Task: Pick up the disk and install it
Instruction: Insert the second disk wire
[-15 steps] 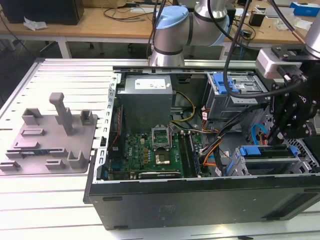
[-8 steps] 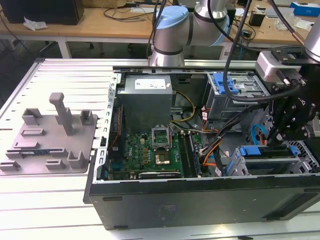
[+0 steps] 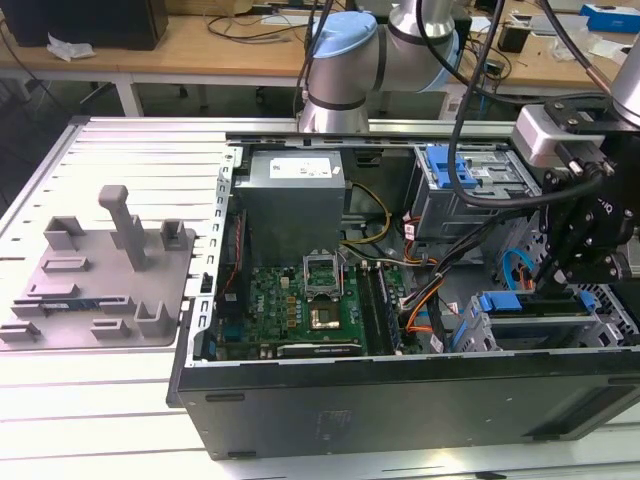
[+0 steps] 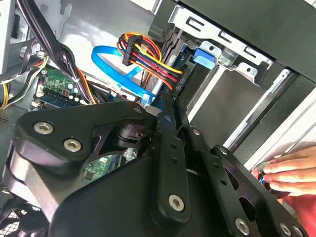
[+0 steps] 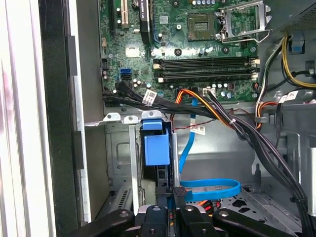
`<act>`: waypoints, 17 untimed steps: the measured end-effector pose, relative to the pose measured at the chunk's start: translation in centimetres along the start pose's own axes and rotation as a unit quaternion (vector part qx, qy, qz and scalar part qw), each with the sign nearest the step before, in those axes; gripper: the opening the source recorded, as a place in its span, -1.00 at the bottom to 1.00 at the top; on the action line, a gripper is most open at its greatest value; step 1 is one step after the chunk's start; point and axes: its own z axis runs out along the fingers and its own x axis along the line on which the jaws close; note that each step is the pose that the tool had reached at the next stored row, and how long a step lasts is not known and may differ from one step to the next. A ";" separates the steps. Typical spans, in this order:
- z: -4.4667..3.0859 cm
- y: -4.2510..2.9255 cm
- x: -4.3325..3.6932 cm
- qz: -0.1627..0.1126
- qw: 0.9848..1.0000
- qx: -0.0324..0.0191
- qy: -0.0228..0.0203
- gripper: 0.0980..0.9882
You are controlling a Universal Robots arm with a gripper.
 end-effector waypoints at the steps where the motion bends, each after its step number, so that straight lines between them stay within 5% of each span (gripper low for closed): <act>1: 0.02 0.00 0.01 0.000 1.000 0.000 0.000 -0.86; 10: 0.20 -0.05 0.11 0.000 1.000 0.000 0.000 -0.86; 17: 1.02 -0.03 0.10 0.000 1.000 0.000 0.000 -0.86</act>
